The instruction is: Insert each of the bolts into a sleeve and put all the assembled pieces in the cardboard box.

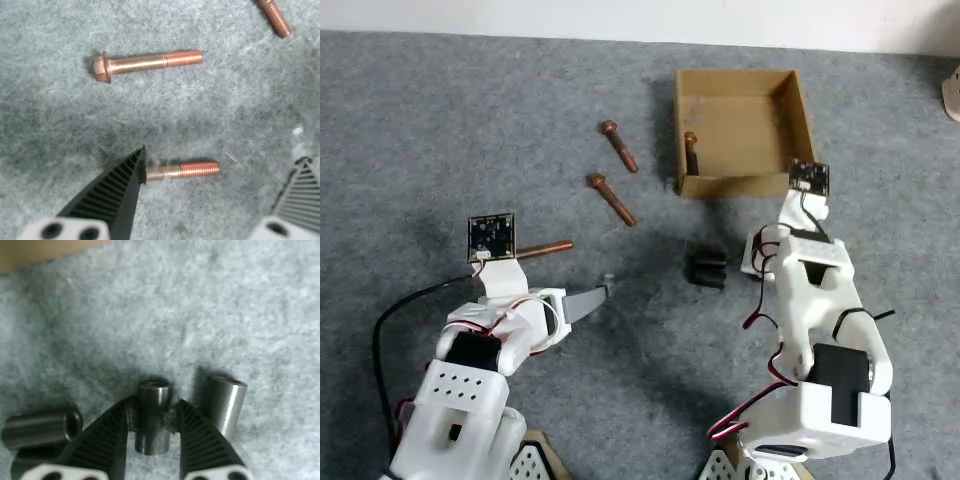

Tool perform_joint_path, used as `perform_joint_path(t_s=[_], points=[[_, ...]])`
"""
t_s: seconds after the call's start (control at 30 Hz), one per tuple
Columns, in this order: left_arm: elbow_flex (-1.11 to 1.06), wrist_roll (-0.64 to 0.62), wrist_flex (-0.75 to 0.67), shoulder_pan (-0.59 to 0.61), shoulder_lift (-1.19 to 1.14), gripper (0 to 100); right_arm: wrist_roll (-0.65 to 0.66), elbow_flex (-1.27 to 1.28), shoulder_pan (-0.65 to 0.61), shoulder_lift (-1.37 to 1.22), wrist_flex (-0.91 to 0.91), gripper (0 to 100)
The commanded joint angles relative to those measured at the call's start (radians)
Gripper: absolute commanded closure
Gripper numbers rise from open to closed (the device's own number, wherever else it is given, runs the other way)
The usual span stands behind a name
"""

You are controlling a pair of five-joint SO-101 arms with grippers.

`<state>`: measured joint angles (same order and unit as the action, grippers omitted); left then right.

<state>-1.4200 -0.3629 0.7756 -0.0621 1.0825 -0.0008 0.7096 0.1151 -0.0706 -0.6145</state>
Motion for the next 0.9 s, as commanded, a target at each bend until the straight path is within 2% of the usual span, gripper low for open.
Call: perform_joint_path(t_s=[0.0, 0.1, 0.17, 0.3, 0.47, 0.57, 0.77, 0.87], points=[[0.050, -0.137, 0.032, 0.022, 0.015, 59, -0.012, 0.012, -0.005, 0.001, 0.012, 99.5], [0.084, -0.505, 0.035, 0.059, 0.015, 59, -0.012, 0.012, -0.005, 0.001, 0.012, 99.5], [0.096, -0.692, 0.029, 0.064, 0.015, 59, -0.012, 0.012, -0.005, 0.001, 0.012, 99.5], [0.088, -0.859, 0.028, 0.058, 0.015, 59, -0.012, 0.012, -0.005, 0.001, 0.012, 99.5], [0.091, -1.194, 0.061, 0.056, 0.007, 59, -0.012, 0.012, -0.005, 0.001, 0.010, 99.5], [0.120, -1.269, 0.173, 0.056, 0.007, 59, -0.012, 0.012, -0.005, 0.001, 0.010, 99.5], [0.277, -1.277, 0.531, 0.061, 0.005, 60, -0.012, 0.012, -0.005, 0.001, 0.010, 99.5], [0.288, -1.277, 0.559, 0.062, 0.004, 61, -0.012, 0.012, -0.005, 0.001, 0.010, 99.5]])
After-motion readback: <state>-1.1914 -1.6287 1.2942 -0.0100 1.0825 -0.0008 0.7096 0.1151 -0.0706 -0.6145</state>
